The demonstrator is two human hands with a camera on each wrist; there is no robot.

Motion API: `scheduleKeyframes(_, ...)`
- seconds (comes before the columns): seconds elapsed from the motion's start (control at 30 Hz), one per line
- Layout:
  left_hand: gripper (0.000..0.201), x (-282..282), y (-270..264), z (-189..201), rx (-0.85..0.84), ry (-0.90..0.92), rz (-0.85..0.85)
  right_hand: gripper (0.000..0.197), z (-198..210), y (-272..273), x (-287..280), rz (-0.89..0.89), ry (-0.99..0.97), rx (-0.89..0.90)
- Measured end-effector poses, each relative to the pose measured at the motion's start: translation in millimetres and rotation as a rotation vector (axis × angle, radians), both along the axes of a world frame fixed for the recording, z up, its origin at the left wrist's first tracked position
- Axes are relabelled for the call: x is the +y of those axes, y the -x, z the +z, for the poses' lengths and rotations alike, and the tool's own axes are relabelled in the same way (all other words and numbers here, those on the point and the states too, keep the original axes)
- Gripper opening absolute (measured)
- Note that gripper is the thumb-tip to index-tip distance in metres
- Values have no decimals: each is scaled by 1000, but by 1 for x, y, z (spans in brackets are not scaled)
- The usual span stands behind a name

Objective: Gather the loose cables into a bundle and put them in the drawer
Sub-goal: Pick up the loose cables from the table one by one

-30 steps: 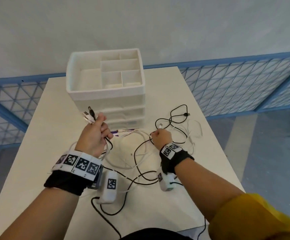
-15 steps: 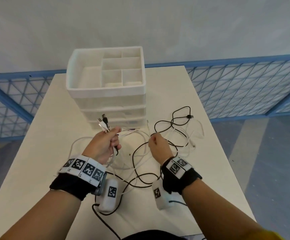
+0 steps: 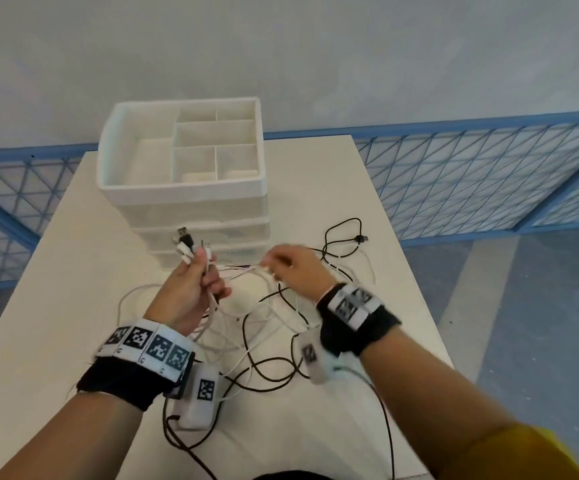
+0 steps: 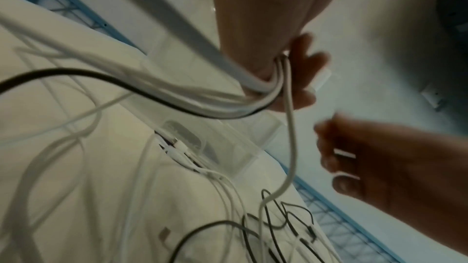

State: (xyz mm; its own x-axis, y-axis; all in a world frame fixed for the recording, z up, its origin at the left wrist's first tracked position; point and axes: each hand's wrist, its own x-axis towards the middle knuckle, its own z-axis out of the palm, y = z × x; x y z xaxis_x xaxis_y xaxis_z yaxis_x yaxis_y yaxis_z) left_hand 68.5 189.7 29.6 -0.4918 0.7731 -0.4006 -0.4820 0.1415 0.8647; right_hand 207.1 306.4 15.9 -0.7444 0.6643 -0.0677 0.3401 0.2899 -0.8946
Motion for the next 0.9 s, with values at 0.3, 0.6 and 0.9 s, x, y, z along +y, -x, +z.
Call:
scheduleKeyframes(0.3, 19, -27, 24, 9, 33, 1, 52, 43, -59, -29, 121, -233, -111, -814)
scheduleKeyframes(0.6, 33, -39, 29, 3, -5, 8, 92, 33, -75, -18, 106, -559, 124, -426)
scheduleKeyframes(0.9, 31, -23, 0, 11, 110, 25, -24, 37, 13, -1, -29, -120, -74, 210)
